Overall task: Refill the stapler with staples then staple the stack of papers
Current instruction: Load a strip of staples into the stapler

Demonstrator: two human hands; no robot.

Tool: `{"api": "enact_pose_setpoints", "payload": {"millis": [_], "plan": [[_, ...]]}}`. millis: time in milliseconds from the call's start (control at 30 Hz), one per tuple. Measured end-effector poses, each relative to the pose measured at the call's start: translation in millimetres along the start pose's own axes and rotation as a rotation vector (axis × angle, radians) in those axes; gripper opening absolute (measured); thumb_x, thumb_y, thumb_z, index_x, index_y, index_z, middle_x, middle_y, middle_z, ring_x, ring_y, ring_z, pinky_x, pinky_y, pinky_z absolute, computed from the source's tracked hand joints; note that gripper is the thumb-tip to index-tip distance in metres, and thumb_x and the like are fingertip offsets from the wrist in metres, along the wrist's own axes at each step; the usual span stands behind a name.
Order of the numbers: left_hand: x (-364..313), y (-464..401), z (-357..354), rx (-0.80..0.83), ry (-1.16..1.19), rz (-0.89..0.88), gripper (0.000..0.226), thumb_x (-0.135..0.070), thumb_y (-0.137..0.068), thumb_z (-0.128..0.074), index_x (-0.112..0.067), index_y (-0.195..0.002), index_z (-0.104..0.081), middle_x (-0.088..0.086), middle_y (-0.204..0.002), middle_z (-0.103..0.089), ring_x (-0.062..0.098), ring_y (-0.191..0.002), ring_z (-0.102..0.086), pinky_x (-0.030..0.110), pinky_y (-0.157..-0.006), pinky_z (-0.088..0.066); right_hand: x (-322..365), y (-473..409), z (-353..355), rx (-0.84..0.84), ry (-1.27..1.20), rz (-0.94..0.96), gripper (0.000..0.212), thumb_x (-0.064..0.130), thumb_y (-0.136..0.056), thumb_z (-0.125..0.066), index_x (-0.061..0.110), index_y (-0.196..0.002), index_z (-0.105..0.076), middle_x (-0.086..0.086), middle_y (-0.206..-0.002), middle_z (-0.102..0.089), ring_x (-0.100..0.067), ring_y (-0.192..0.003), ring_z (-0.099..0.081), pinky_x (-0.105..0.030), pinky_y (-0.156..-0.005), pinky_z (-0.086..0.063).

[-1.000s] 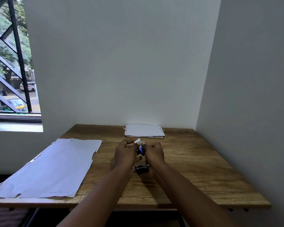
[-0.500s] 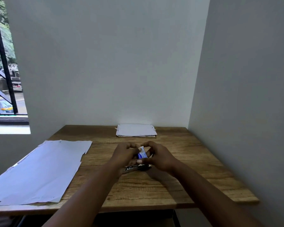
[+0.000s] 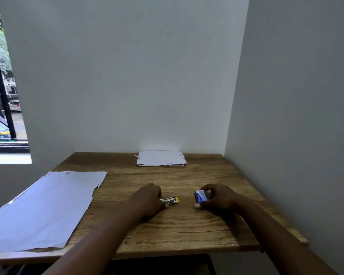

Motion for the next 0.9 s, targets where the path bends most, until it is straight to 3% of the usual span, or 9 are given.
{"api": "enact_pose_setpoints", "payload": {"millis": [67,167,267,400,500,567,667,767,900], "plan": [[-1,4,-1,-0.128,-0.027,-0.027,0.025,-0.034,-0.090,-0.061,-0.016,-0.107,-0.059,0.006,-0.116,-0.061,0.024,-0.104,-0.057,0.034,-0.082,-0.045,8,0,1,-0.085,-0.038,0.002,0.070,0.056,-0.075,-0.073,0.021,-0.132,-0.053,-0.005,-0.127,-0.057,-0.014,-0.099,-0.057,-0.021,-0.067,-0.042],[-3,8,1,-0.246,-0.013,-0.065,0.016,-0.025,-0.093,-0.054,-0.013,-0.104,-0.054,0.010,-0.108,-0.063,0.028,-0.098,-0.058,0.035,-0.074,-0.042,26,0,1,-0.339,-0.087,0.050,0.039,0.047,-0.089,-0.061,0.016,-0.112,-0.064,-0.006,-0.123,-0.062,-0.019,-0.109,-0.056,-0.025,-0.071,-0.039],[-4,10,6,-0.257,0.149,-0.096,0.010,-0.022,-0.095,-0.051,-0.013,-0.099,-0.048,0.013,-0.103,-0.065,0.031,-0.092,-0.060,0.036,-0.071,-0.042,52,3,-10,-0.225,-0.180,0.123,0.038,0.043,-0.094,-0.055,0.009,-0.105,-0.070,-0.007,-0.106,-0.069,-0.016,-0.096,-0.061,-0.025,-0.072,-0.042],[4,14,10,-0.289,0.418,-0.105,0.015,-0.017,-0.086,-0.066,-0.017,-0.090,-0.051,0.005,-0.095,-0.068,0.024,-0.086,-0.061,0.032,-0.067,-0.043,77,7,-32,-0.072,-0.467,0.163,0.038,0.033,-0.100,-0.049,0.001,-0.102,-0.069,-0.007,-0.083,-0.068,-0.006,-0.055,-0.045,-0.022,-0.051,-0.033],[14,15,9,-0.329,0.552,-0.076,0.024,-0.014,-0.077,-0.076,-0.021,-0.084,-0.054,-0.001,-0.086,-0.066,0.016,-0.077,-0.057,0.026,-0.061,-0.040,84,5,-42,-0.065,-0.607,0.173,0.019,0.016,-0.098,-0.053,0.003,-0.099,-0.066,-0.006,-0.075,-0.064,-0.005,-0.047,-0.037,-0.021,-0.046,-0.026],[19,13,8,-0.269,0.666,-0.056,0.028,-0.014,-0.076,-0.079,-0.018,-0.090,-0.056,-0.003,-0.080,-0.063,0.013,-0.068,-0.055,0.021,-0.054,-0.042,85,3,-44,-0.054,-0.683,0.179,0.013,0.012,-0.096,-0.056,0.003,-0.095,-0.065,-0.005,-0.072,-0.063,-0.006,-0.047,-0.035,-0.020,-0.044,-0.024],[20,11,6,-0.108,0.869,-0.012,0.032,-0.033,-0.080,-0.077,-0.017,-0.100,-0.059,0.002,-0.079,-0.067,0.016,-0.066,-0.060,0.025,-0.058,-0.047,85,3,-47,-0.024,-0.724,0.163,0.013,0.012,-0.094,-0.059,0.007,-0.085,-0.066,-0.008,-0.073,-0.065,-0.004,-0.043,-0.036,-0.018,-0.041,-0.025],[19,9,1,-0.039,0.836,0.074,0.051,-0.066,-0.082,-0.058,-0.016,-0.088,-0.067,0.002,-0.075,-0.071,0.014,-0.067,-0.061,0.027,-0.064,-0.046,87,0,-53,0.006,-0.751,0.143,0.017,0.015,-0.092,-0.062,0.014,-0.076,-0.069,-0.006,-0.072,-0.068,-0.003,-0.040,-0.037,-0.017,-0.038,-0.028],[23,5,-3,-0.024,0.790,0.112,0.057,-0.064,-0.090,-0.047,-0.012,-0.076,-0.066,0.003,-0.062,-0.059,0.014,-0.051,-0.049,0.025,-0.054,-0.039,87,-3,-61,-0.017,-0.786,0.077,0.026,0.028,-0.094,-0.057,0.010,-0.086,-0.074,-0.002,-0.069,-0.069,-0.004,-0.040,-0.040,-0.018,-0.039,-0.031]]}}
Point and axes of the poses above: each hand's wrist, its own y-axis away from the middle knuckle, its own z-axis out of the back of the hand, x = y × z, the point moved 3 cm from there along -y, towards the middle knuckle
